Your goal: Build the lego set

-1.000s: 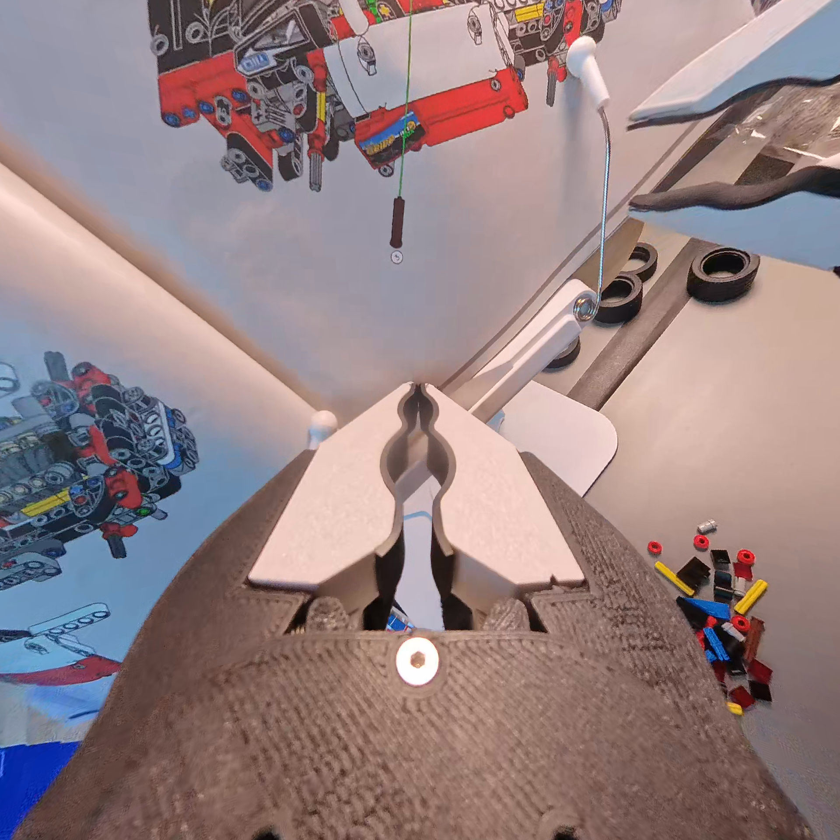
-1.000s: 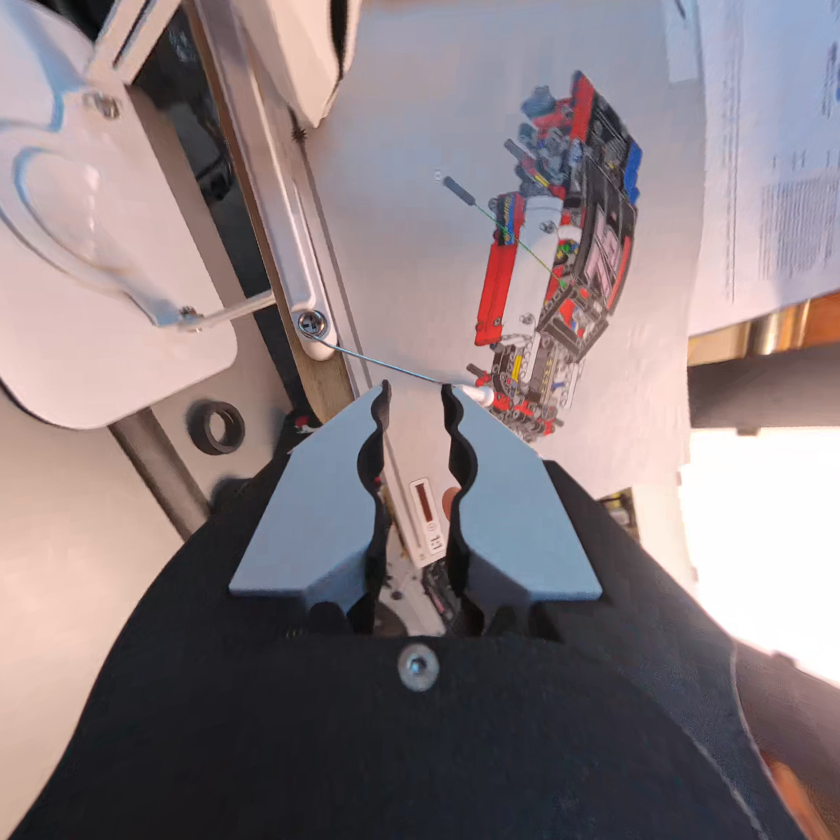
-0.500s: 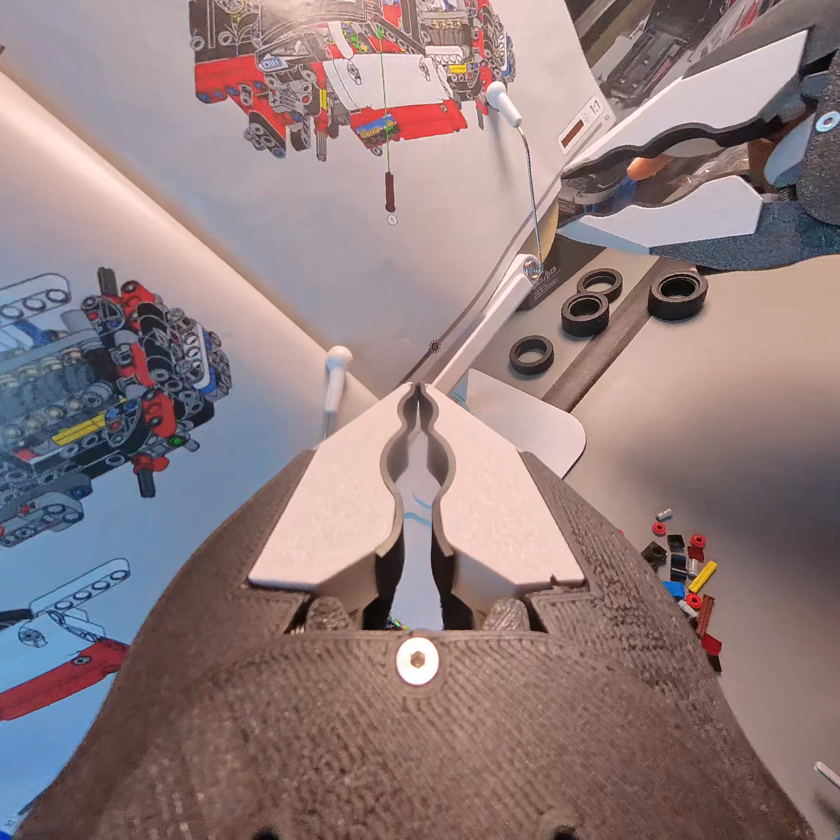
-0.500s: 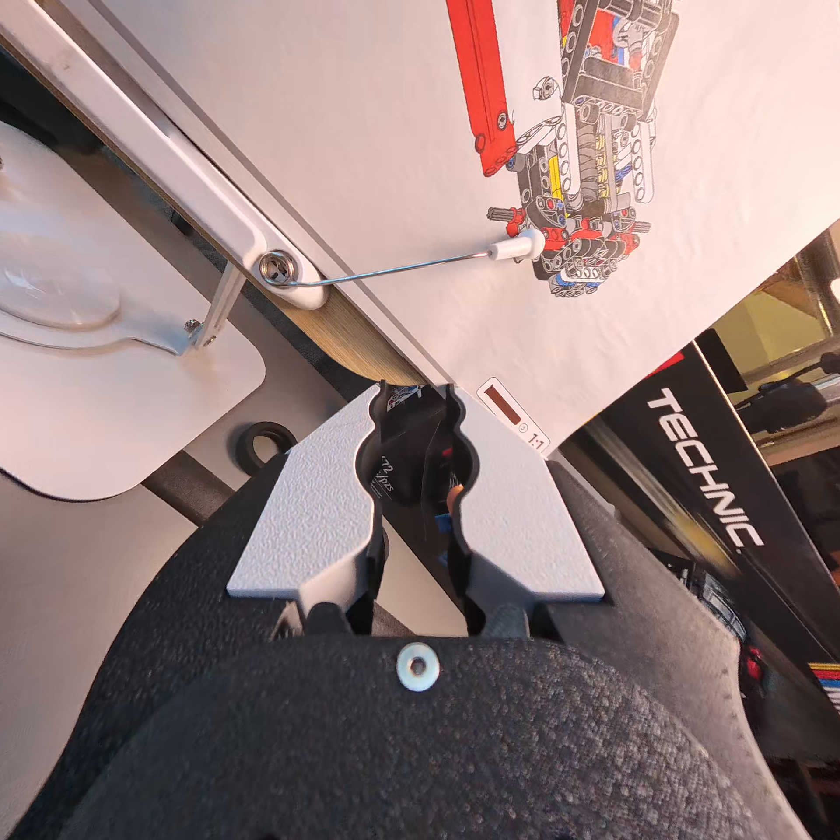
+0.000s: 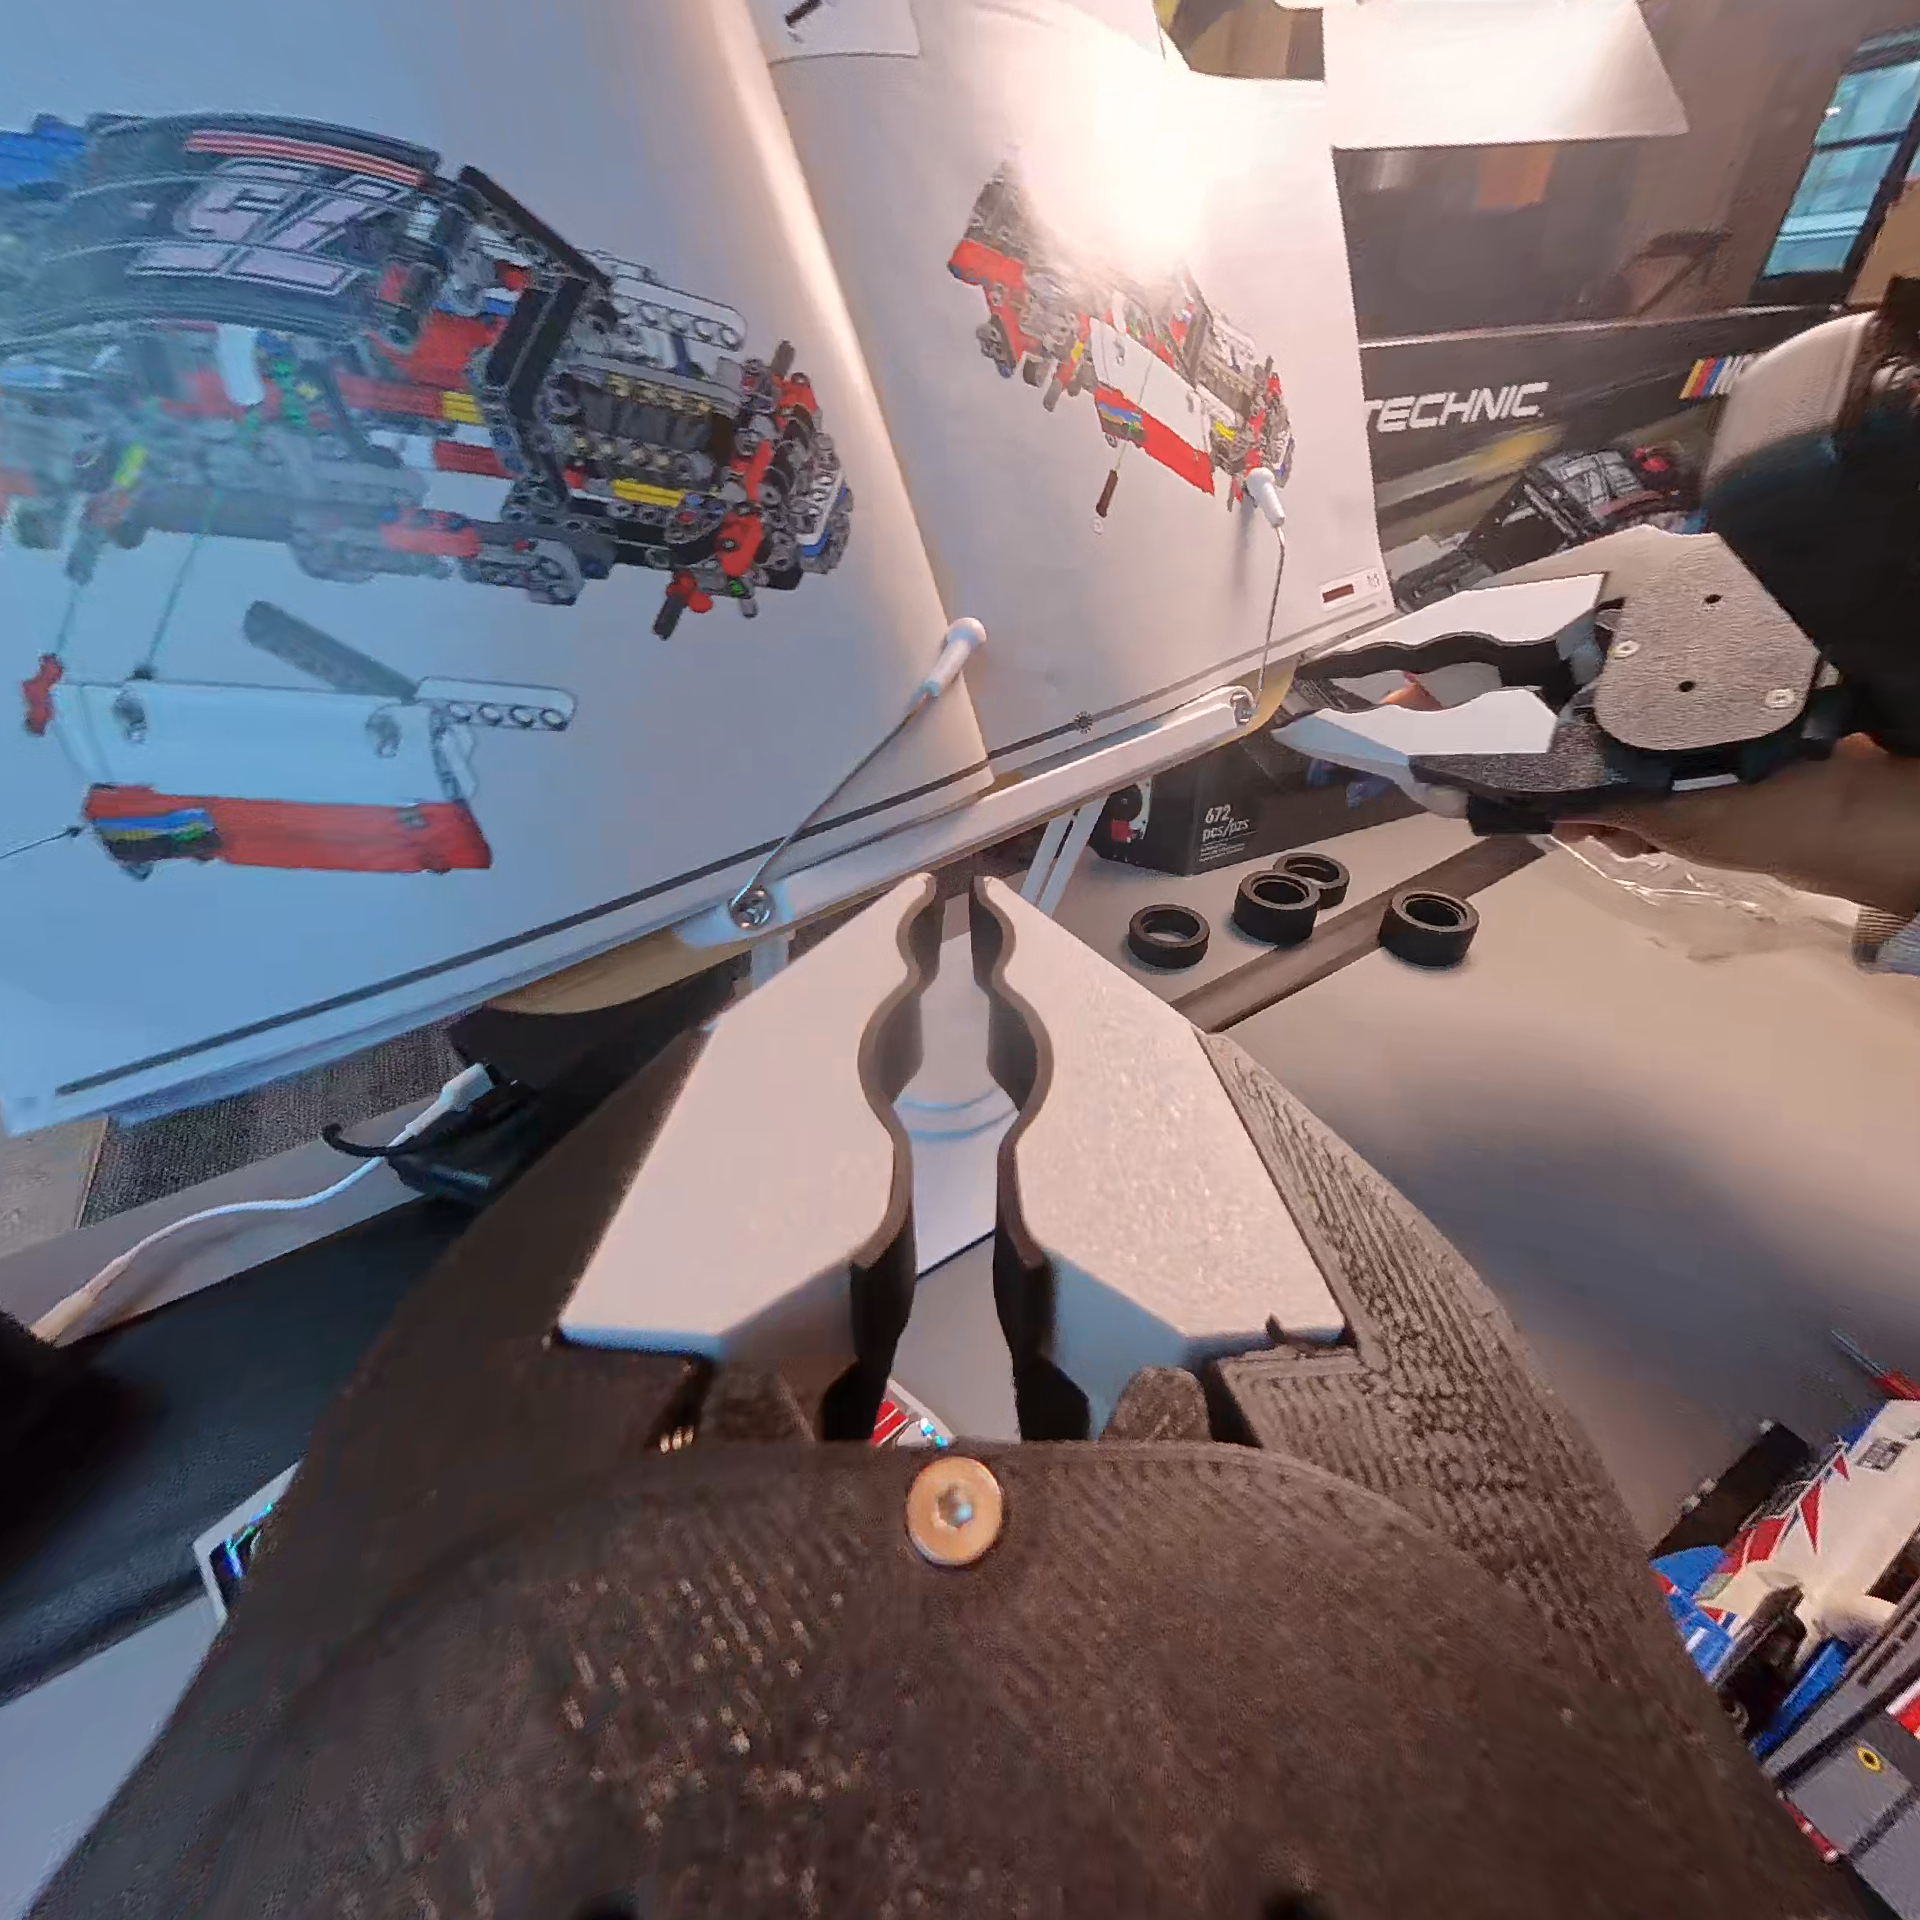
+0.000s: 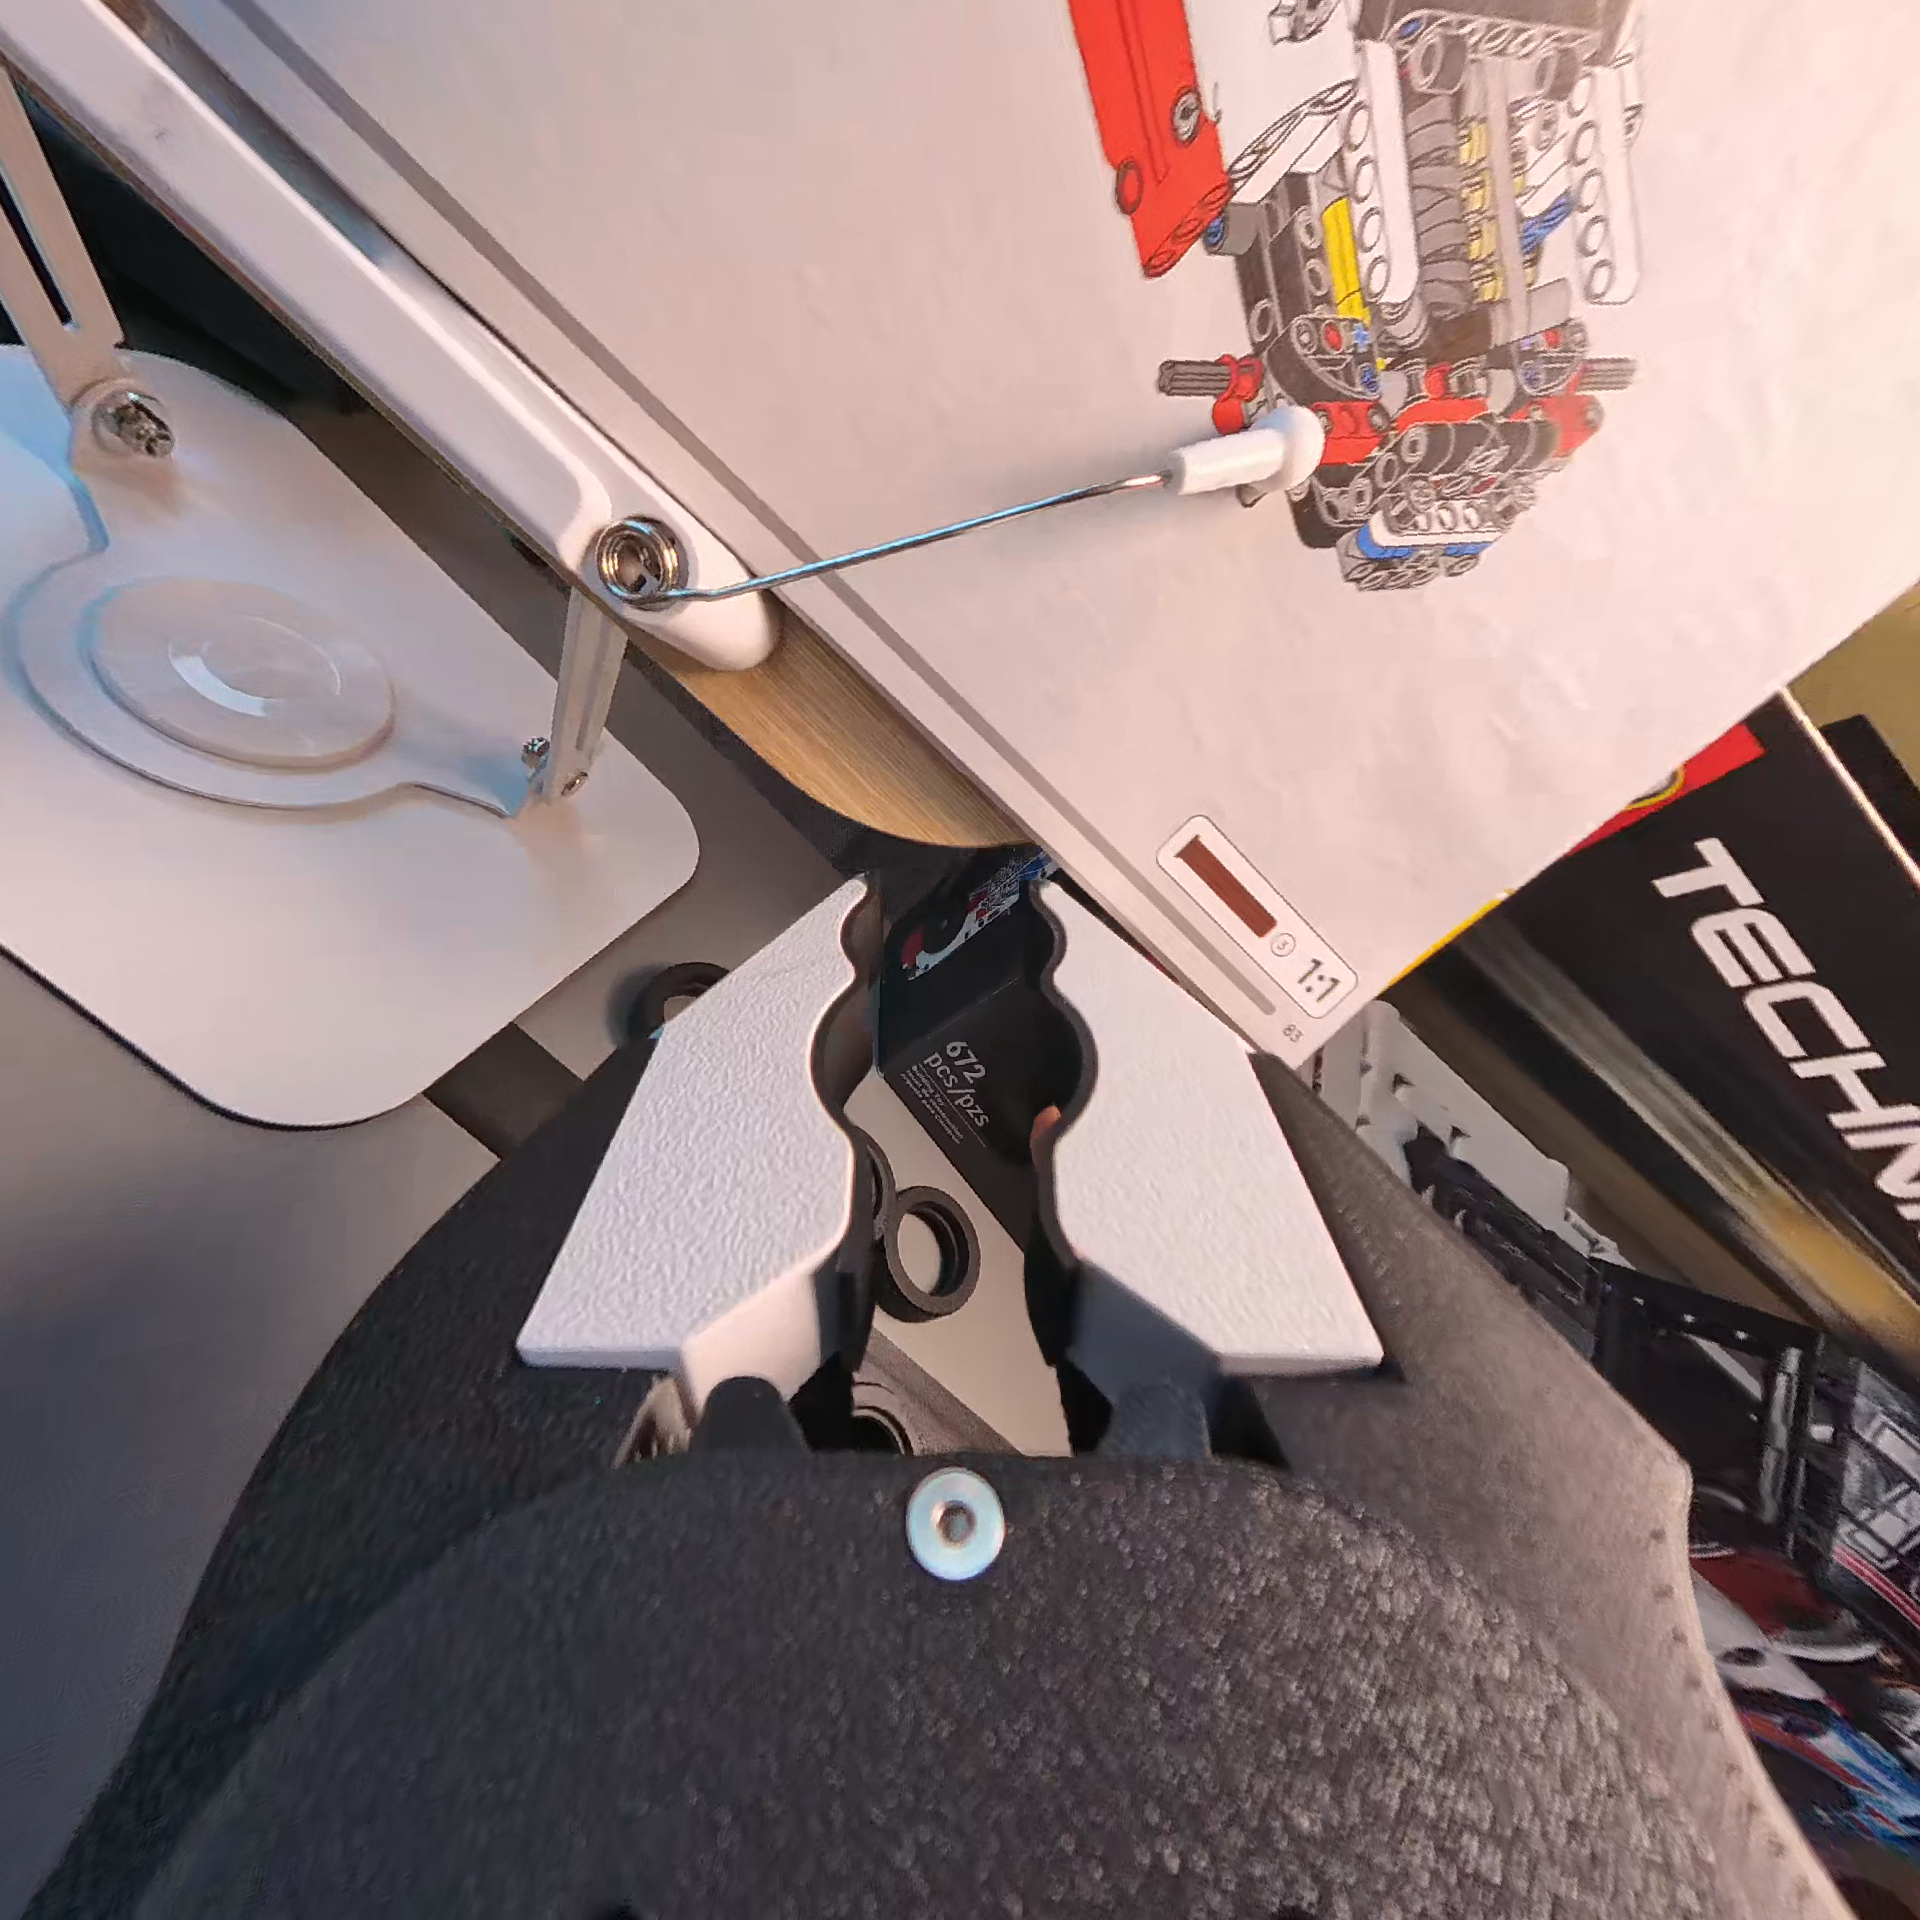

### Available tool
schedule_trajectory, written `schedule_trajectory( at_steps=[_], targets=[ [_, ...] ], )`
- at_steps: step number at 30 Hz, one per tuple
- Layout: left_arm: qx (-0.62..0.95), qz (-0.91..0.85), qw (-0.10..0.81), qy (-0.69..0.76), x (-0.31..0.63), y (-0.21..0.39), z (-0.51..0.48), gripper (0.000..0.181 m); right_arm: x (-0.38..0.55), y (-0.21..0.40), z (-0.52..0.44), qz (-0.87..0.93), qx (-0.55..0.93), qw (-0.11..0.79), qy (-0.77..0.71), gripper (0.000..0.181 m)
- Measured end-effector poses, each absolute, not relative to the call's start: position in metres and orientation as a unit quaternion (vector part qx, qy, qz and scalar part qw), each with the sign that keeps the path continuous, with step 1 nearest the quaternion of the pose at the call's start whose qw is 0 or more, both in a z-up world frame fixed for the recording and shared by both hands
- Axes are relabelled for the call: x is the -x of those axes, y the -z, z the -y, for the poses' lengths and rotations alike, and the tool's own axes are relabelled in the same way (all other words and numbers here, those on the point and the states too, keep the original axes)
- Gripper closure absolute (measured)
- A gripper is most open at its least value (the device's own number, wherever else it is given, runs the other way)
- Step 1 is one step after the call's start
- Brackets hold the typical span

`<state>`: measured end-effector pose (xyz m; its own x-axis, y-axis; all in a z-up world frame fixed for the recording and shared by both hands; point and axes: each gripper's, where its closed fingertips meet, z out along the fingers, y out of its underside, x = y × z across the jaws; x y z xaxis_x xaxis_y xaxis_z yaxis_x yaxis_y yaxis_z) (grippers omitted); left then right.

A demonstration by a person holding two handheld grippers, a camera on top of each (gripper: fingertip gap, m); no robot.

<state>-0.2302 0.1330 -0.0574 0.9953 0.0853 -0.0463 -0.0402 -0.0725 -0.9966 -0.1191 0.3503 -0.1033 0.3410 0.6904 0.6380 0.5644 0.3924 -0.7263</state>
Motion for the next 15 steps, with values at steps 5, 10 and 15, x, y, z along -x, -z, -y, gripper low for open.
schedule_trajectory(
  at_steps=[5,10,15],
  targets=[
    [0.703,0.060,0.706,-0.055,0.253,0.061,-0.107,0.178,0.094,0.077,-0.302,0.517,0.560,0.620,-0.185,0.156],
    [0.686,0.088,0.719,-0.065,0.273,0.062,-0.091,0.174,0.042,0.055,-0.214,0.462,0.551,0.591,-0.366,0.141],
    [0.672,0.115,0.729,-0.059,0.289,0.060,-0.082,0.171,-0.014,0.047,-0.150,0.400,0.558,0.568,-0.454,0.141]
  ],
)
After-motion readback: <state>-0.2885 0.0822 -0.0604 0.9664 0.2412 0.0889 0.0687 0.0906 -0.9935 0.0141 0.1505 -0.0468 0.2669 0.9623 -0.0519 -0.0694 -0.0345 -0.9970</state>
